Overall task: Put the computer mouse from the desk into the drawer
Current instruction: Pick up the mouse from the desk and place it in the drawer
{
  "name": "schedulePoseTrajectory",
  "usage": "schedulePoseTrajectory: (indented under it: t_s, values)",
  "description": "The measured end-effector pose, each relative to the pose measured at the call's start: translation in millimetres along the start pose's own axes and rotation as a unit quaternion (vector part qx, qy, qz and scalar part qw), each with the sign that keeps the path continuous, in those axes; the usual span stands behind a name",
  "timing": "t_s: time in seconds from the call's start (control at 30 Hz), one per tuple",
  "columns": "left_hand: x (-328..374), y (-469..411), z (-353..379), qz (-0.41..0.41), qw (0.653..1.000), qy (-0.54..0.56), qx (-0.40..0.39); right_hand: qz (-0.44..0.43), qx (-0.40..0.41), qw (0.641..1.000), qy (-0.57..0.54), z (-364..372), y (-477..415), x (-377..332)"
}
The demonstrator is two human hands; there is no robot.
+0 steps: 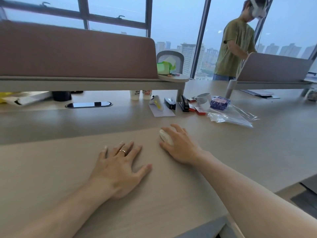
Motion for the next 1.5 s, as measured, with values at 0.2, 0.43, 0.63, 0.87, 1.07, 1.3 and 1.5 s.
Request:
schedulePoseTrajectory:
  t_s: [0.2, 0.43, 0.63, 0.87, 1.07, 1.3, 1.5]
  values:
    - [1, 0, 0, -0.001, 1.0, -0.002, 0.003, -0.02, 0.031, 0.999, -0.021, 3, 3, 0]
    - [0, 0, 1, 0.0, 1.0, 0.002, -0.002, -0.012, 0.028, 0.999, -0.043, -3, 18, 2]
    - [1, 0, 1, 0.001, 1.0, 0.003, -0.018, 0.002, 0.053, 0.998, -0.026, -43, 120, 47]
    - [15, 7, -10, 0.014, 1.0, -0.002, -0.02, 0.095, 0.108, 0.99, 0.001, -93, 293, 135]
    - [160, 23, -18, 0.172, 0.984, 0.042, -0.008, 0.168, 0.114, 0.979, -0.011, -78, 370, 175]
    - [302, 25, 19, 0.289, 0.956, 0.052, -0.024, 0.236, 0.098, 0.965, -0.052, -45, 389, 204]
    - [348, 36, 52, 0.35, 0.936, 0.02, -0.022, 0.256, 0.061, 0.963, -0.063, -20, 378, 221]
Point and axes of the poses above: each hand's wrist, its own y-axis away from the middle knuckle, its own z-axis out of the palm, x = y × z, the point moved 9 cm from there along -y, towards the middle knuckle, and after that the axes turned 5 degrees about -x, right-handed, at the moved point
